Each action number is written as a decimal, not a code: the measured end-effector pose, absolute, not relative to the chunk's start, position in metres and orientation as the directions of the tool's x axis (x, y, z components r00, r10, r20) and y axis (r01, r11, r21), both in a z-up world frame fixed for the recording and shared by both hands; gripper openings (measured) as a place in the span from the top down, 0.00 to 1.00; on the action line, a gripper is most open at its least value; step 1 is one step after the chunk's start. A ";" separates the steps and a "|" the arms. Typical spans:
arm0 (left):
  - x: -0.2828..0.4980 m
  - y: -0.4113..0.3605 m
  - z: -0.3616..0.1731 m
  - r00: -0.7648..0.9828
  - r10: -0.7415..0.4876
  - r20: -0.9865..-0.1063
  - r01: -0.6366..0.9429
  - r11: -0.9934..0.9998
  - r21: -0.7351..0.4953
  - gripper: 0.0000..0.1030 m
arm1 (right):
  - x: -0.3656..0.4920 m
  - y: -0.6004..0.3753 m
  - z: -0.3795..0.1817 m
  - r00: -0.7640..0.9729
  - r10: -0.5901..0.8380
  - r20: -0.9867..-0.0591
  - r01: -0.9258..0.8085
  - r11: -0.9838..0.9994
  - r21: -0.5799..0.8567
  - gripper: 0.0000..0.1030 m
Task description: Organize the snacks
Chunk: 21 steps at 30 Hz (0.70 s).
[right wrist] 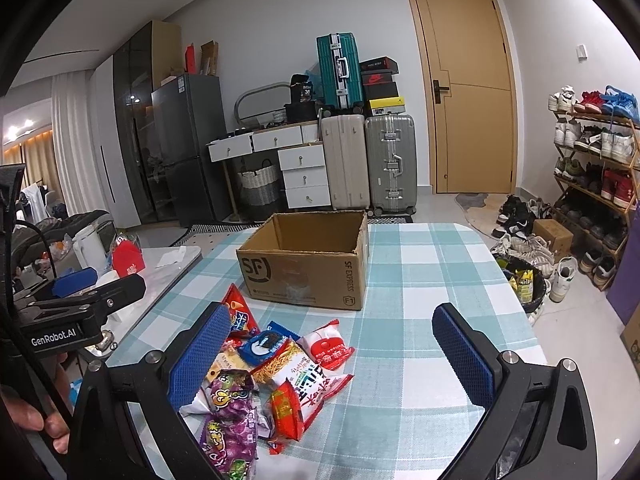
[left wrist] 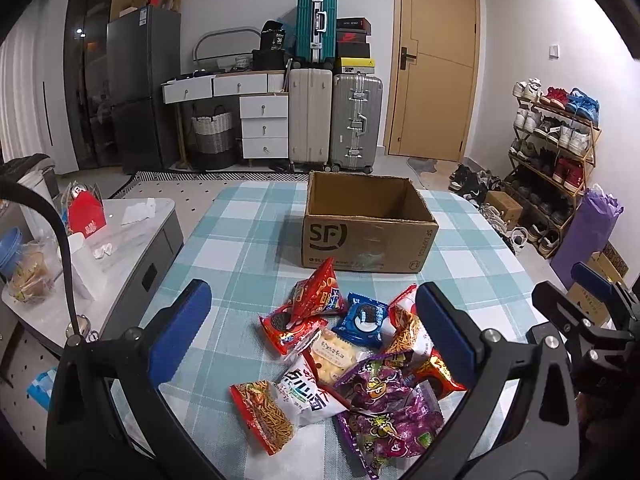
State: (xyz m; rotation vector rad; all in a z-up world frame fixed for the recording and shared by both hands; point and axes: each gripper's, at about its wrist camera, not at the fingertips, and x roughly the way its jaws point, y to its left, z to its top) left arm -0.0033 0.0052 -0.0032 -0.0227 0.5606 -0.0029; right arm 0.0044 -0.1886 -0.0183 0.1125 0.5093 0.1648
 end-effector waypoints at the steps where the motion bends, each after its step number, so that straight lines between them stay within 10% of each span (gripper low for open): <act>1: -0.004 0.004 -0.004 0.846 -0.010 -0.533 -0.002 1.000 -0.023 0.01 | 0.004 -0.189 -0.018 0.861 0.185 -0.474 -0.130 0.981 0.147 0.00; 21: -0.007 0.002 -0.014 0.849 -0.016 -0.528 -0.005 0.999 -0.038 0.01 | 0.003 -0.187 -0.019 0.862 0.190 -0.470 -0.133 0.979 0.152 0.00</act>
